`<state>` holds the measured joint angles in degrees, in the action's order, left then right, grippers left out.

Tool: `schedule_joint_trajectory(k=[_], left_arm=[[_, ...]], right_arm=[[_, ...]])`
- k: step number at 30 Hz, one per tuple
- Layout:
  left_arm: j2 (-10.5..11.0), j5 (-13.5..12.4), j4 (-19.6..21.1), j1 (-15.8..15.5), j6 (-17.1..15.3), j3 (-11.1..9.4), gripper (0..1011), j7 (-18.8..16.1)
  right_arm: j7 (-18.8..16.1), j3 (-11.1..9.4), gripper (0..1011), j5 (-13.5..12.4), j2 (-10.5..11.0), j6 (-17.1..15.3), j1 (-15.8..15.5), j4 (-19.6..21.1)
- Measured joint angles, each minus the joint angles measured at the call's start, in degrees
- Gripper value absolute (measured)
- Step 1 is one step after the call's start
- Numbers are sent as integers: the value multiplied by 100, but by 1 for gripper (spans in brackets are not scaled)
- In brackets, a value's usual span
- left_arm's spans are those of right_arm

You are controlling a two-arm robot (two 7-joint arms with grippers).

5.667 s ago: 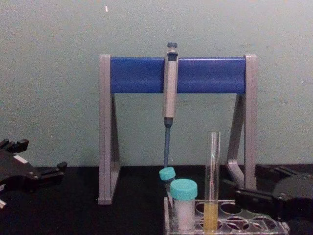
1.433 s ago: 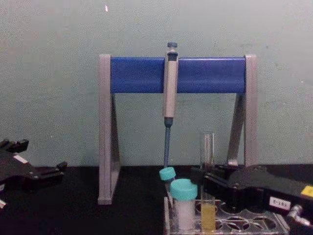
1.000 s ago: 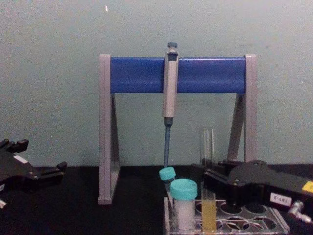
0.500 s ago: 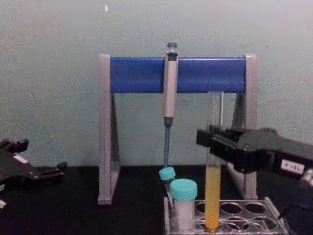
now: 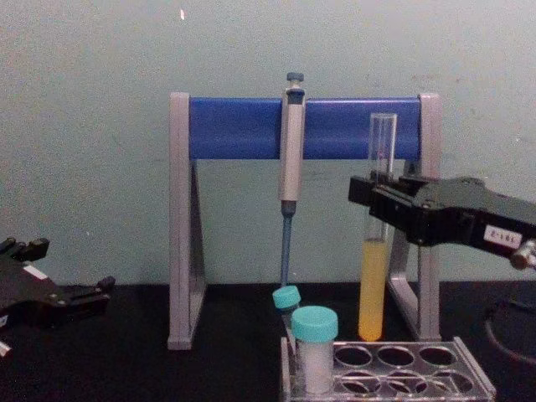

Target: Pick up the test tube from the test tube rack, shake it, then place it back into the test tube rack.

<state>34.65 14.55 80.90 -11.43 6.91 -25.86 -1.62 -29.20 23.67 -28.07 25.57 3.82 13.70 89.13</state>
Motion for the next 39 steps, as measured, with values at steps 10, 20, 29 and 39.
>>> schedule_joint_trajectory(k=[10, 20, 29, 39], left_arm=[[0, 0, 0, 0, 0, 0, 1001, 0], [0, 0, 0, 0, 0, 0, 1001, 0], [0, 0, 0, 0, 0, 0, 1001, 0], [0, 0, 0, 0, 0, 0, 1001, 0]], right_arm=[[69, -45, 235, 124, -164, 47, 340, -329], [79, -53, 235, 186, -243, 33, 451, -443], [249, -193, 235, 246, -223, 6, 394, -426], [420, -444, 235, 330, 24, -97, 13, 1]])
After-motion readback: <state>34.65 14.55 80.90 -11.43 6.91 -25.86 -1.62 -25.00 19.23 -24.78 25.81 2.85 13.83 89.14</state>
